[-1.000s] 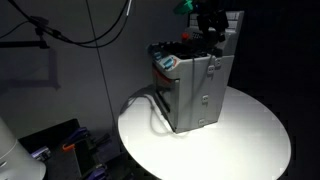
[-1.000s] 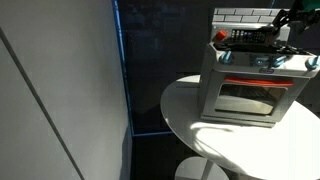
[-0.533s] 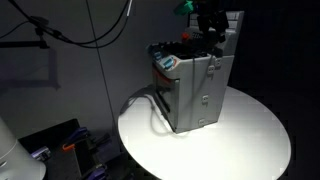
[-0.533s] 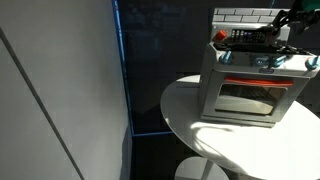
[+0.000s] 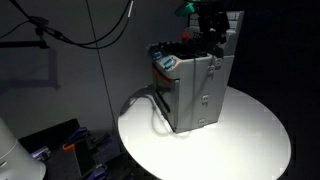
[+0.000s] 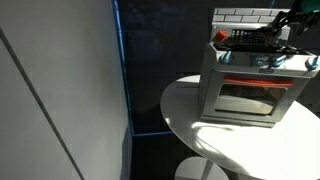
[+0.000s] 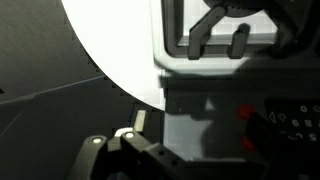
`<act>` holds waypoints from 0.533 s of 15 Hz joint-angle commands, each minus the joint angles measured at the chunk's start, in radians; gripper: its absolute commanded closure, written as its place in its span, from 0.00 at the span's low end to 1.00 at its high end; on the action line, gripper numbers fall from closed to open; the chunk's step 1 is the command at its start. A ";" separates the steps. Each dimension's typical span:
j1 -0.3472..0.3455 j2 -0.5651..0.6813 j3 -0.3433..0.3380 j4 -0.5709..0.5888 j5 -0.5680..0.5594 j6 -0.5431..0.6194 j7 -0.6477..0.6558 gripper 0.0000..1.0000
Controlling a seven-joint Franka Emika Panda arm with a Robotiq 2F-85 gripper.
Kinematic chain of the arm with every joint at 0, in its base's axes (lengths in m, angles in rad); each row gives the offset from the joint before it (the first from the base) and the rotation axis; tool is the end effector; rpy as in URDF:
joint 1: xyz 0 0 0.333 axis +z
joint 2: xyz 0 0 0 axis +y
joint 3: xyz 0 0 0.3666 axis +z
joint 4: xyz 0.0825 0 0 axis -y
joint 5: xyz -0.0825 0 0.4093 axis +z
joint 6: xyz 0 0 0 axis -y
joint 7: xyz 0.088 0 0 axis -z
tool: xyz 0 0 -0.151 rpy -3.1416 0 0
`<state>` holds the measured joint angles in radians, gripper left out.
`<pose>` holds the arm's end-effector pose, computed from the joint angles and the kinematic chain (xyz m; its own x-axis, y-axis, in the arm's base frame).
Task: Push the bottom right button on the toy stove
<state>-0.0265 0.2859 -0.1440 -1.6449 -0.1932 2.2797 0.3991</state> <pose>0.7183 -0.1243 0.4860 0.8341 -0.3928 0.3873 -0.4531 -0.8883 0.0748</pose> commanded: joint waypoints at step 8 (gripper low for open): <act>-0.007 0.035 0.000 0.055 0.013 0.007 -0.012 0.00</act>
<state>-0.0268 0.2922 -0.1444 -1.6403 -0.1932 2.2865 0.3989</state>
